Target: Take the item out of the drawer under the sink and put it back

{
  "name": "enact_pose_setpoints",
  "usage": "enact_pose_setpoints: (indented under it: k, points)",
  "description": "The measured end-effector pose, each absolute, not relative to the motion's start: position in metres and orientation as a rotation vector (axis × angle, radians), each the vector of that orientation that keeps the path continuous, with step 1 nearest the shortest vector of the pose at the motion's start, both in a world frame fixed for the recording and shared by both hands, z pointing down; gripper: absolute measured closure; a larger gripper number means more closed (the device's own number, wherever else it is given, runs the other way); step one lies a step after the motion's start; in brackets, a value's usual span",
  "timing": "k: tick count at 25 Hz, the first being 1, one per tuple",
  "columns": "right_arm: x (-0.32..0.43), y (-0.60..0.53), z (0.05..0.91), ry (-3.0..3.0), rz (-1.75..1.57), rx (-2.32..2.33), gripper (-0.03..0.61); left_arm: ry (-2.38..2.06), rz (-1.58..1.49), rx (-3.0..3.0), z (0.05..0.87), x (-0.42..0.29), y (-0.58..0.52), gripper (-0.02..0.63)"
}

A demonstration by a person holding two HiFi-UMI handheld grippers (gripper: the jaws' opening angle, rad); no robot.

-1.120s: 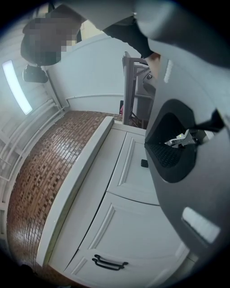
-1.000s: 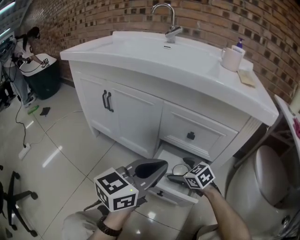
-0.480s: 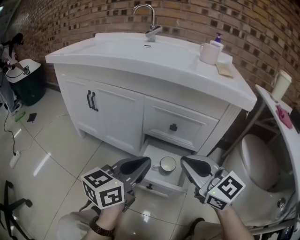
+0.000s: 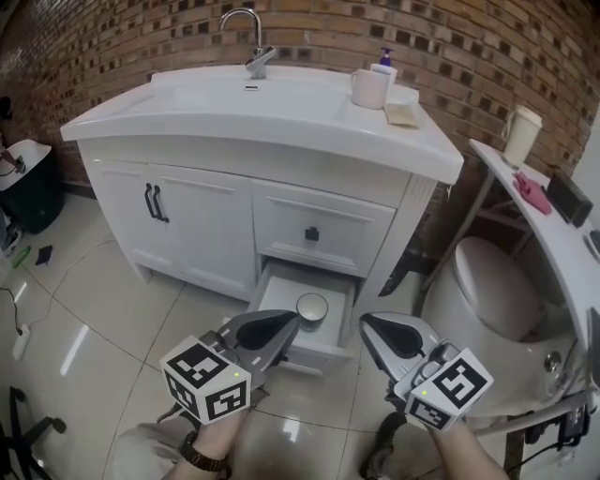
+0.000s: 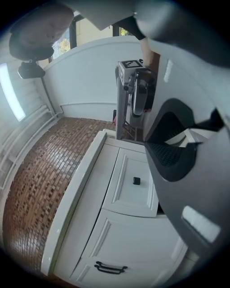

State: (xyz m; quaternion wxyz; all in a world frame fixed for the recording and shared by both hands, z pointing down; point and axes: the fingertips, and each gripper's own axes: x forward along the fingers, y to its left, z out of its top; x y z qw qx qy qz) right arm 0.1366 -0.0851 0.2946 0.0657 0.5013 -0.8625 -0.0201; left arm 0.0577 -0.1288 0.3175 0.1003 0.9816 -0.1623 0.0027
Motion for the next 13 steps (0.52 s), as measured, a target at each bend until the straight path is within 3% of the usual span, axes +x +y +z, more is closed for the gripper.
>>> enact_pose_setpoints:
  k: [13]
  points:
    - [0.142,-0.079,0.296,-2.587,-0.024,1.566,0.577,-0.408,0.028,3.098,0.307,0.073,-0.099,0.607]
